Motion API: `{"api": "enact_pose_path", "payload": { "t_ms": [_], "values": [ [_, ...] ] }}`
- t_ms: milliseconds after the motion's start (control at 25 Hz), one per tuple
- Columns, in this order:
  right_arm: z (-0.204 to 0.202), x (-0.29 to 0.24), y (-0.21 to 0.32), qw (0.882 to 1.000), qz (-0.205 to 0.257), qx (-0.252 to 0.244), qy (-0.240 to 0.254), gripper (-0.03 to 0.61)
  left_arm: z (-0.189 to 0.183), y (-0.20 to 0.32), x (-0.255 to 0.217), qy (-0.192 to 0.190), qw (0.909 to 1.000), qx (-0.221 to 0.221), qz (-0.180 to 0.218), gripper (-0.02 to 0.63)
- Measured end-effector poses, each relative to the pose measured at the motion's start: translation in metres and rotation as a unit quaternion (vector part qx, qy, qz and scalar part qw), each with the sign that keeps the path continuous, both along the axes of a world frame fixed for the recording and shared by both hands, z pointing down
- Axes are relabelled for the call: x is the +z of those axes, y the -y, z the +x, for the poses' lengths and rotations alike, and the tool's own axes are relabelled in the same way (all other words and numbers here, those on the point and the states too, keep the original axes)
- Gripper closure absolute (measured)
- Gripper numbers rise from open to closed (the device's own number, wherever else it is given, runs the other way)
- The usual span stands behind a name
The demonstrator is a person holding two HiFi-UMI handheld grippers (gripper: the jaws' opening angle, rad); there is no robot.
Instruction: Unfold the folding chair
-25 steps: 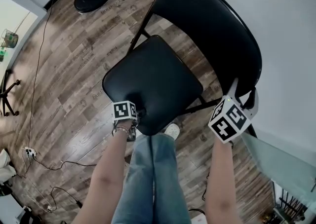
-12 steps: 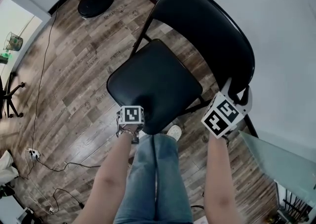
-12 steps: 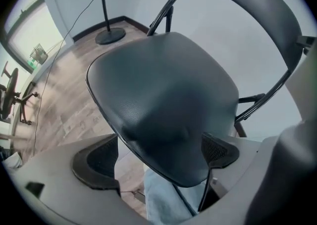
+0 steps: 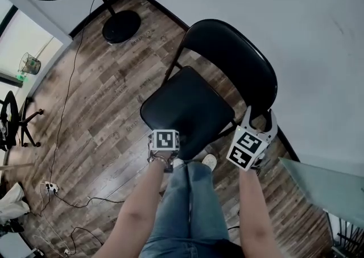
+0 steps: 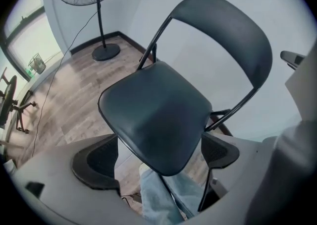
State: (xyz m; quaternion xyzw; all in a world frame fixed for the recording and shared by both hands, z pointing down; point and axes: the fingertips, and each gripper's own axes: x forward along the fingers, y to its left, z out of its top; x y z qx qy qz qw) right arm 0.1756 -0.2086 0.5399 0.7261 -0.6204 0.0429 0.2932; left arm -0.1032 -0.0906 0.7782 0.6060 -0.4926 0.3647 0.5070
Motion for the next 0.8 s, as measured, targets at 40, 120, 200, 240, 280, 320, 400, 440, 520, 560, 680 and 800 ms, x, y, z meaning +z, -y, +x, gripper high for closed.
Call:
{"api": "enact_pose_path", "payload": {
  "t_ms": [40,120,200,240,280,320,400,440,520,560,680,800],
  "values": [
    [-0.004,-0.008,-0.005,1.000,0.002,-0.003,0.002,0.345,0.001,0.001,-0.013,-0.004,0.9999,0.001,0.012,0.115],
    [-0.011,-0.027,-0.014,1.000,0.009,-0.008,0.006,0.345,0.002,0.000,-0.037,-0.008,0.9994,0.008,0.034,0.115],
    [-0.018,-0.045,-0.025,1.000,0.015,-0.012,0.011,0.345,0.002,-0.002,-0.059,-0.007,0.9983,0.023,0.053,0.115],
    [-0.020,-0.052,-0.031,1.000,0.015,-0.012,0.014,0.345,0.002,-0.003,-0.070,-0.007,0.9977,0.029,0.061,0.115],
    [-0.023,-0.059,-0.037,1.000,0.015,-0.011,0.018,0.345,0.001,-0.003,-0.081,-0.008,0.9970,0.033,0.070,0.115],
    [-0.025,-0.066,-0.042,1.000,0.015,-0.011,0.022,0.345,0.001,-0.002,-0.093,-0.009,0.9961,0.037,0.080,0.115],
    [-0.026,-0.079,-0.054,0.999,0.018,-0.010,0.034,0.345,0.000,-0.001,-0.117,-0.010,0.9940,0.042,0.101,0.115],
    [-0.026,-0.086,-0.060,0.999,0.021,-0.011,0.043,0.345,0.000,0.000,-0.129,-0.011,0.9929,0.043,0.111,0.115],
    [-0.025,-0.098,-0.073,0.998,0.027,-0.012,0.060,0.347,-0.001,0.000,-0.151,-0.012,0.9904,0.045,0.130,0.115],
    [-0.024,-0.104,-0.079,0.997,0.029,-0.014,0.067,0.347,-0.002,0.000,-0.161,-0.012,0.9889,0.047,0.141,0.115],
    [-0.027,-0.120,-0.091,0.996,0.037,-0.031,0.076,0.348,-0.009,0.004,-0.192,-0.013,0.9819,0.053,0.182,0.115],
    [-0.032,-0.134,-0.104,0.995,0.037,-0.054,0.079,0.350,-0.023,0.004,-0.224,-0.004,0.9730,0.058,0.223,0.115]
  ]
}}
